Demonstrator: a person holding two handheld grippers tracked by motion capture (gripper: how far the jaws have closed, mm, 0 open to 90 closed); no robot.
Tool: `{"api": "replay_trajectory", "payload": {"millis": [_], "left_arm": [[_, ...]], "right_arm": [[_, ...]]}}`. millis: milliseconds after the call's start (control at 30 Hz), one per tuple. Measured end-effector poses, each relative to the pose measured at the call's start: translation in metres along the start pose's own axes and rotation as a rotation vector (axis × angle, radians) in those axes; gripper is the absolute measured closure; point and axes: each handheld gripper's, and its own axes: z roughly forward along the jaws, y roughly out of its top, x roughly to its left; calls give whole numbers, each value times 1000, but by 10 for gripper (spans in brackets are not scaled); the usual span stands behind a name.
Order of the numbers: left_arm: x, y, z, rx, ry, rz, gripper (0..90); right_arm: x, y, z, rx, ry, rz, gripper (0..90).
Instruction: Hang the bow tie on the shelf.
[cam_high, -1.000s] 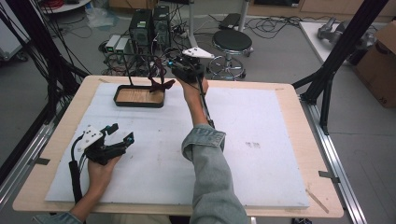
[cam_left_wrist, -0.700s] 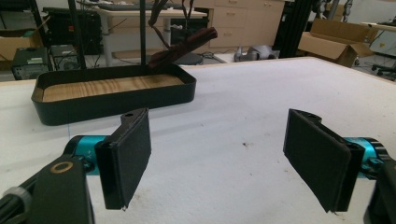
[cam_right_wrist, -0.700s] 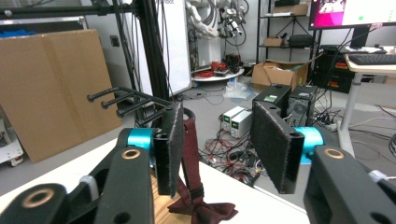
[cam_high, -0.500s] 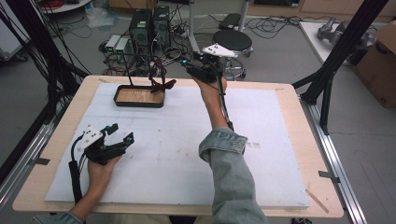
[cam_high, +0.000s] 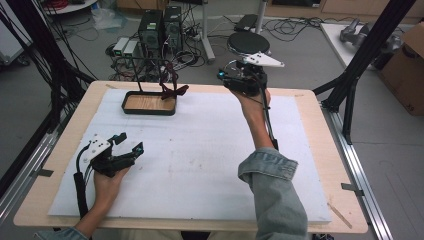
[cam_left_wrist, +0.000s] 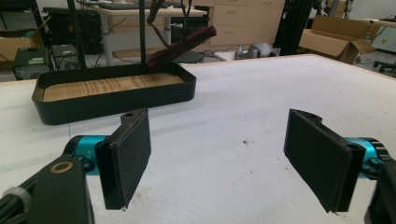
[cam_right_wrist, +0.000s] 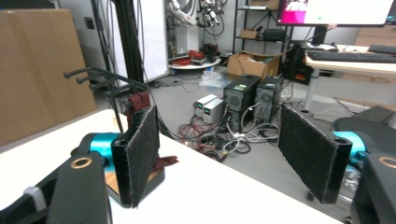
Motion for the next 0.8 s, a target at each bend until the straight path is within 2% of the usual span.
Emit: {"api": "replay_trajectory", "payload": {"millis": [67,100,133,167,200,300,333,367,433,500,567,800], "left_arm": [[0,0,0,-2,2,-1,233],[0,0,0,-1,1,-1,232],[0,0,0,2,1,2,232],[0,0,0,1,3,2,232],[0,0,0,1,4,2,232],[0,0,0,4,4,4,232],[0,0,0,3,5,4,232],[-1,0,0,4,5,4,232],[-1,0,0,5,6,5,232],[-1,0,0,4,6,5,232],[-1,0,0,5,7,6,233],[-1,0,0,7,10,13,233]], "right_arm": [[-2,-2,-5,-7,-8,-16,290],[-5,-6,-15,-1,-16,-26,280],[-5,-6,-15,-1,-16,-26,280],[-8,-6,-19,23,-14,-22,255],[-11,-10,-30,16,-24,-10,249],[-13,-15,-40,-1,-27,-20,246],[-15,-16,-44,23,-16,-20,242],[-15,-18,-49,23,-17,-19,242],[-15,-25,-60,3,-23,-33,241],[-16,-35,-73,8,-21,-33,232],[-16,-38,-75,7,-21,-34,216],[-20,-64,-101,5,-39,-18,179]]}}
